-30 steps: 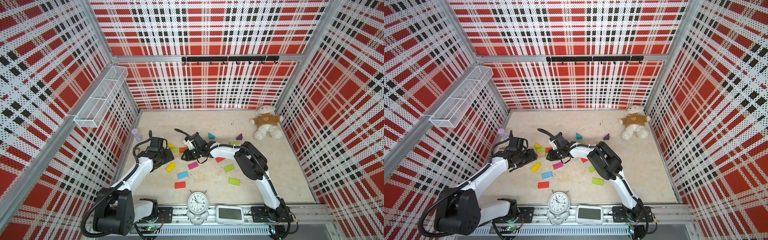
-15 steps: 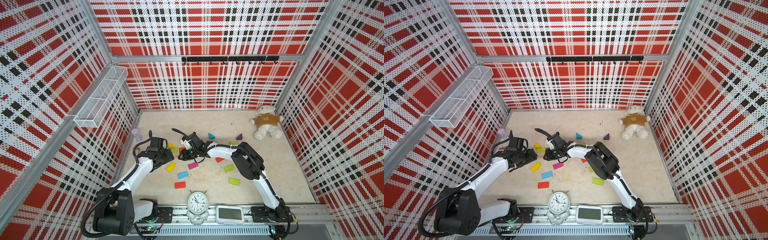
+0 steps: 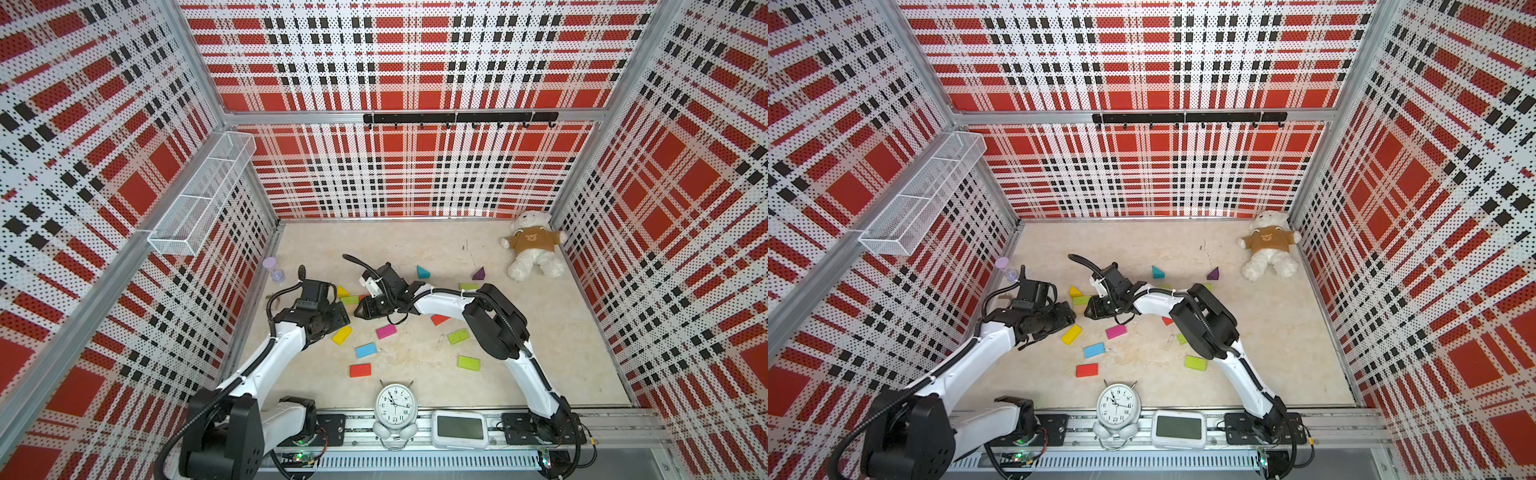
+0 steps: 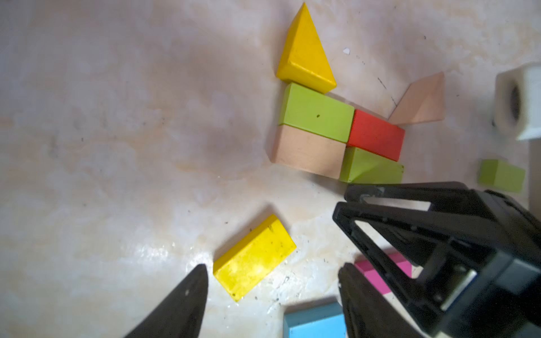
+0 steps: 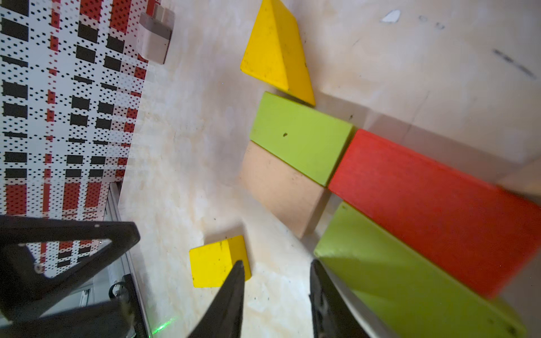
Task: Assemble a carrot with building blocks
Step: Assemble the building block at the center of the board.
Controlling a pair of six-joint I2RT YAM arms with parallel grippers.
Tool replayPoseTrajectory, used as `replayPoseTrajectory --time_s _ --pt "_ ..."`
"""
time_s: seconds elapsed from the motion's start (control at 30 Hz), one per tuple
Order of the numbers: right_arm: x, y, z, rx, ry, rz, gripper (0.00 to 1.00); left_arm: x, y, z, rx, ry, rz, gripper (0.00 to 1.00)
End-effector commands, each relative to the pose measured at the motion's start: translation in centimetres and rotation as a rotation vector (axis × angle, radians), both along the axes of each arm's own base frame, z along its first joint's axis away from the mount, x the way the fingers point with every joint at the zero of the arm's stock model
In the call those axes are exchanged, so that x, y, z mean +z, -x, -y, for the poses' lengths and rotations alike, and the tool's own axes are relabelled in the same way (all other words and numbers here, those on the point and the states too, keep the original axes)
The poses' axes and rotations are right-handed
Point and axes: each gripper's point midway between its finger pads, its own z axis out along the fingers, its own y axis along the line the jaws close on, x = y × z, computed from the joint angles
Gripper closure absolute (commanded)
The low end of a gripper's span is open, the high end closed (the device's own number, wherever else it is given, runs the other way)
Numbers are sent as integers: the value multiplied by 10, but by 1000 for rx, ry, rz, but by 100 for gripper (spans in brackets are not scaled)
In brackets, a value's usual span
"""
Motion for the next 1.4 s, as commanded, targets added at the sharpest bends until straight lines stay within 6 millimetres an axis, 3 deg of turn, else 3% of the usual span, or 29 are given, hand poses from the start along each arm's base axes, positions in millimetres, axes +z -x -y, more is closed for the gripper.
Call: replayPoseTrajectory --time_s 0.0,0.2,0.37,0.5,0.6,0.83,1.03,1.37 --pt "51 6 0 29 -95 77 59 1 16 0 61 -8 -9 25" --pt "77 10 38 -13 -181 34 53 -9 39 -2 83 -84 -83 18" --pt "71 -5 79 -89 -161 43 47 -22 43 -6 91 -144 -153 15" --pt "60 -15 94 -114 -118 46 41 -29 37 -3 84 -153 -180 15" --pt "50 -22 93 -114 -81 61 43 -27 29 -4 107 -147 -150 16" --pt "24 -40 79 -124 -55 40 62 -18 10 -13 152 -56 -100 20" --pt "4 -46 66 -127 -50 2 63 -18 14 -17 133 -54 -113 21" --pt "-10 -46 50 -114 -39 -23 63 -17 16 -19 123 -47 -106 21"
